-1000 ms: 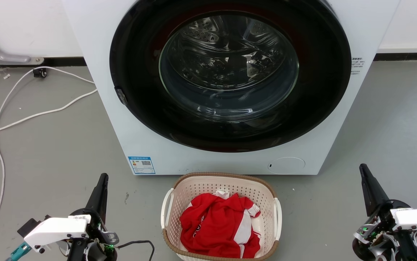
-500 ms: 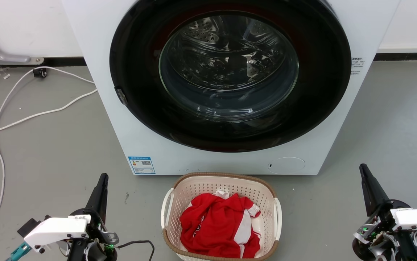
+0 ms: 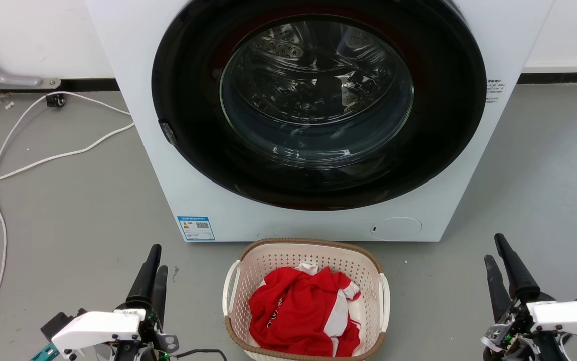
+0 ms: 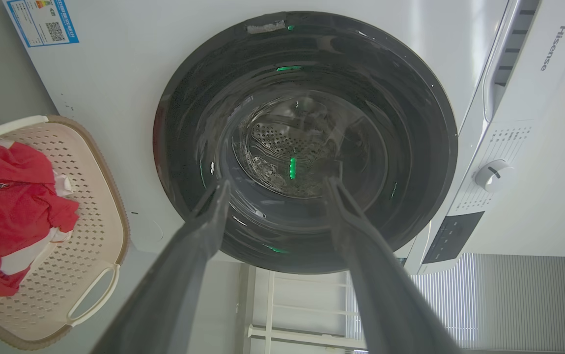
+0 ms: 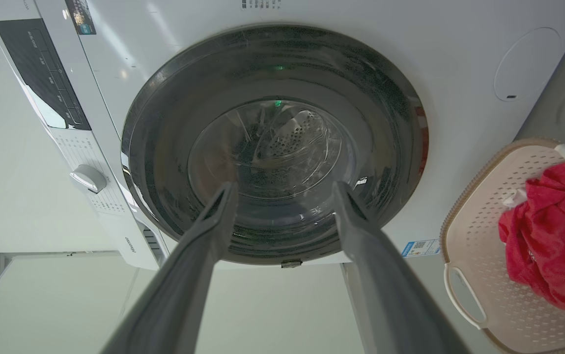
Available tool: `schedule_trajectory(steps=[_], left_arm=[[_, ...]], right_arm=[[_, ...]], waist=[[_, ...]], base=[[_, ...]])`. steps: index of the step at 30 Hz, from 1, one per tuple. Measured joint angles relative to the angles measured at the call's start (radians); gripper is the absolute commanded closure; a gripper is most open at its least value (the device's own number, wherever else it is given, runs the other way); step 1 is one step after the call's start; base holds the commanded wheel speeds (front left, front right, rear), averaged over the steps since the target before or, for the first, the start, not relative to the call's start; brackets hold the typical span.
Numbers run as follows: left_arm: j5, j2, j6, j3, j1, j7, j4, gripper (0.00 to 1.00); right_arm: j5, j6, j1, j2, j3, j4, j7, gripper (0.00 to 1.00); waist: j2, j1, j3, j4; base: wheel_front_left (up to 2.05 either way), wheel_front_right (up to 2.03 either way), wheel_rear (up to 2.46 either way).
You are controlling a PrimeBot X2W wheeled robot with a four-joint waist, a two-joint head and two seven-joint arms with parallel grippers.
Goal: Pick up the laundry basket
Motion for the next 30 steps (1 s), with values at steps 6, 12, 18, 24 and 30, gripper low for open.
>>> schedule_trajectory(steps=[6, 12, 18, 24, 30], left_arm=[[0.095, 0.000, 0.000, -0.018, -0.002, -0.026, -0.022, 0.00], [0.233, 0.000, 0.000, -0.037, -0.002, -0.054, -0.052, 0.00], [0.370, 0.000, 0.000, -0.055, -0.003, -0.077, -0.074, 0.00], [0.488, 0.000, 0.000, -0.076, -0.003, -0.103, -0.088, 0.00], [0.623, 0.000, 0.000, -0.095, -0.003, -0.122, -0.097, 0.00]], right_arm=[[-0.089, 0.000, 0.000, -0.004, 0.016, -0.010, -0.030, 0.00], [-0.254, 0.000, 0.000, -0.005, 0.020, -0.048, -0.057, 0.00], [-0.434, 0.000, 0.000, -0.005, 0.035, -0.077, -0.080, 0.00], [-0.574, 0.000, 0.001, -0.004, 0.049, -0.087, -0.102, 0.00], [-0.715, 0.000, 0.003, -0.003, 0.062, -0.087, -0.123, 0.00]], waist=[[0.0000, 0.0000, 0.000, 0.000], [0.0000, 0.0000, 0.000, 0.001], [0.0000, 0.0000, -0.002, 0.002], [0.0000, 0.0000, -0.004, 0.002], [0.0000, 0.0001, -0.005, 0.003]], base=[[0.00, 0.00, 0.00], [0.00, 0.00, 0.00], [0.00, 0.00, 0.00], [0.00, 0.00, 0.00], [0.00, 0.00, 0.00]])
